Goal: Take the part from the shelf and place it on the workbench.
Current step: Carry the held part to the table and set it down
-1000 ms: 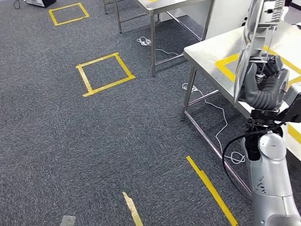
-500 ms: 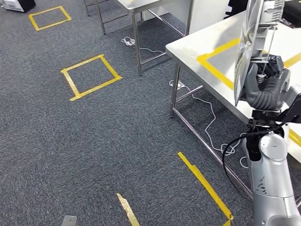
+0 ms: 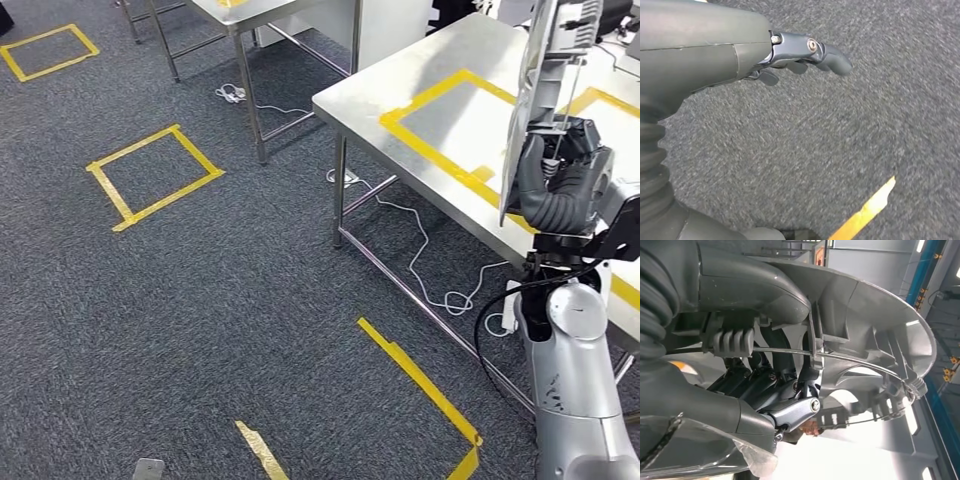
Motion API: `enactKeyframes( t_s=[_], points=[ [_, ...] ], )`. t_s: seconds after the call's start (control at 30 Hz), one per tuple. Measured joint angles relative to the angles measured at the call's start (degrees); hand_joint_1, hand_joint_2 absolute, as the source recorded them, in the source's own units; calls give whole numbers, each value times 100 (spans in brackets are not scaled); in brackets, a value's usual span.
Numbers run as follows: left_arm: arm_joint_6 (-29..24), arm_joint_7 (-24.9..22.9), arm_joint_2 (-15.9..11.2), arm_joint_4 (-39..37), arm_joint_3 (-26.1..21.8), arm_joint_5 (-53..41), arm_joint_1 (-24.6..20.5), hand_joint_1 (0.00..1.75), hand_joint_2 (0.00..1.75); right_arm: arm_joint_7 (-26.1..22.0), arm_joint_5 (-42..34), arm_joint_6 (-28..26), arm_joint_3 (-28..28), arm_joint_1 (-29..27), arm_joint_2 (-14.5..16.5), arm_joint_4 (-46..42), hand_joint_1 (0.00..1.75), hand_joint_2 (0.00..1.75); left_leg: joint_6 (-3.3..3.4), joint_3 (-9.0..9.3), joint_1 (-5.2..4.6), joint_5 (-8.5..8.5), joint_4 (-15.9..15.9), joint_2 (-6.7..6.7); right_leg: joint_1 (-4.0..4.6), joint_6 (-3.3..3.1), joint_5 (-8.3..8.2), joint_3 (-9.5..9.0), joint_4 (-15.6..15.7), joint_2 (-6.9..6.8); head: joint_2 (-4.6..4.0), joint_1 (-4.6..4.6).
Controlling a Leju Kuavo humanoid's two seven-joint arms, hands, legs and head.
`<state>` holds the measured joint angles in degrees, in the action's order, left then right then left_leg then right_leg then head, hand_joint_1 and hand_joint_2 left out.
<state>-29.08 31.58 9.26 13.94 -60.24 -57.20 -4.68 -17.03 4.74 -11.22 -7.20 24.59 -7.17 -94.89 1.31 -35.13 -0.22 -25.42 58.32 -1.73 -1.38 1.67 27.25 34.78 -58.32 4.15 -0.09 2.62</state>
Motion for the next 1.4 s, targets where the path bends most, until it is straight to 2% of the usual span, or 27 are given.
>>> enactKeyframes(
  t_s=[0.07,0.13,0.17,0.2,0.23,0.27,0.33,0.4,0.5,0.57,0.6,0.67,0.7,0.73,0.77,0.83,0.87,0.93,1.0,1.03,1.1,1.17,1.2,1.23,1.27,1.33,1.4],
  points=[
    [-3,0,1,0,0,-1,-9,0,175,1,3,-2,7,5,-1,-1,175,175,57,28,18,43,-86,78,12,41,181,137,-243,-148,0,19],
    [-4,0,3,0,0,-3,-7,0,175,1,13,1,4,6,-2,1,175,175,84,33,17,55,-107,151,20,63,533,458,-930,-314,0,36],
    [-2,-1,8,0,0,-4,-4,0,175,0,20,1,1,-3,-2,4,175,175,88,31,14,53,-105,191,19,80,666,622,-1290,-341,0,36],
    [-1,-1,12,0,0,-5,-1,0,175,1,28,1,-3,-12,-2,8,175,175,90,31,13,52,-103,232,17,98,713,724,-1515,-356,0,35],
    [2,-1,16,0,0,-6,0,0,175,1,34,0,-4,-16,-2,12,175,175,89,30,14,51,-99,268,14,113,655,726,-1526,-369,0,36],
    [3,-1,19,0,0,-7,-2,0,175,2,43,-1,-4,-13,-2,16,175,175,84,32,18,48,-93,301,11,123,498,606,-1303,-395,0,36],
    [5,0,23,0,0,-15,-10,0,175,3,61,-2,-4,19,-2,22,175,175,50,29,13,29,-58,354,25,128,160,175,-500,-548,0,39],
    [4,-1,26,0,0,-25,-15,0,175,6,77,-7,-7,59,-2,31,175,175,-7,11,-10,15,-13,397,55,78,39,-92,-13,-654,0,40],
    [-1,-18,30,0,0,-41,-27,0,175,14,99,-17,2,87,-2,51,175,175,-89,-3,-12,10,12,468,68,-41,17,-91,24,-569,0,43],
    [-5,-34,29,0,0,-49,-42,0,175,16,106,-21,8,115,-2,58,175,175,-152,-78,4,-160,216,395,46,-113,-17,-93,44,-507,0,25],
    [-7,-46,29,0,0,-53,-45,0,175,17,111,-22,10,128,-2,65,175,175,-180,-193,15,-338,504,329,36,-139,-28,-97,51,-476,0,12],
    [-9,-66,30,0,0,-58,-41,0,175,20,128,-22,11,140,-2,88,175,175,-211,-529,27,-719,1316,249,38,-164,-36,-93,49,-396,0,-5],
    [-9,-72,32,-1,0,-60,-38,0,175,21,140,-25,11,140,-2,102,175,175,-214,-657,29,-811,1620,240,41,-166,-38,-92,47,-349,0,-6],
    [-9,-73,35,-1,0,-61,-37,0,175,24,154,-30,11,139,-2,115,175,175,-207,-692,29,-787,1714,237,43,-166,-39,-92,44,-298,0,-7],
    [-8,-74,37,-2,0,-62,-39,0,175,27,168,-40,11,139,-2,125,175,175,-190,-622,29,-654,1574,226,44,-166,-39,-93,40,-247,0,-8],
    [-9,-73,36,-2,0,-63,-48,0,175,37,202,-66,9,139,-2,132,175,175,-124,-265,27,-249,811,106,43,-160,-41,-94,34,-154,0,-9],
    [-10,-73,33,-2,0,-63,-51,0,175,42,216,-79,8,140,-2,133,175,175,-91,-91,29,-114,435,22,47,-148,-44,-83,28,-113,0,-5],
    [-14,-73,27,-2,0,-61,-53,0,175,50,243,-95,9,132,-2,134,175,175,-57,72,23,-49,57,-79,42,-96,-64,-42,27,-46,0,-3],
    [-16,-74,32,-2,0,-60,-50,0,175,55,265,-106,13,113,-3,134,175,175,-36,85,24,-45,-10,-22,27,-27,-82,-3,41,1,0,-3],
    [-17,-74,36,-2,0,-59,-49,0,175,56,273,-110,17,105,-7,134,175,175,-11,96,32,-26,-48,19,26,-3,-52,27,18,-36,0,3],
    [-20,-73,40,-2,0,-57,-49,0,175,57,280,-114,25,99,-14,134,175,175,44,114,55,12,-118,101,35,31,186,210,-340,-201,0,32],
    [-21,-74,39,-2,0,-57,-43,0,175,57,282,-111,22,82,-17,134,175,175,63,110,52,16,-123,180,35,62,549,555,-1100,-332,0,55],
    [-20,-74,43,-2,0,-57,-38,0,175,57,282,-111,20,64,-17,134,175,175,64,108,52,15,-122,224,29,80,656,701,-1424,-352,0,57],
    [-20,-74,46,-2,0,-57,-35,0,175,57,282,-112,19,47,-17,134,175,175,62,107,54,13,-120,264,24,98,662,762,-1564,-362,0,59],
    [-19,-74,49,-2,0,-57,-33,0,175,57,285,-114,19,35,-17,134,175,175,56,107,59,9,-115,302,17,112,563,714,-1481,-379,0,64],
    [-19,-74,53,-2,0,-58,-32,0,175,57,293,-121,19,27,-17,132,175,175,20,114,66,-13,-91,366,7,136,212,328,-749,-506,0,66],
    [-20,-73,52,-2,0,-61,-30,0,175,56,303,-134,18,20,-17,127,175,175,-44,99,43,-44,-34,413,30,108,29,-31,-104,-646,0,72]
  ],
)
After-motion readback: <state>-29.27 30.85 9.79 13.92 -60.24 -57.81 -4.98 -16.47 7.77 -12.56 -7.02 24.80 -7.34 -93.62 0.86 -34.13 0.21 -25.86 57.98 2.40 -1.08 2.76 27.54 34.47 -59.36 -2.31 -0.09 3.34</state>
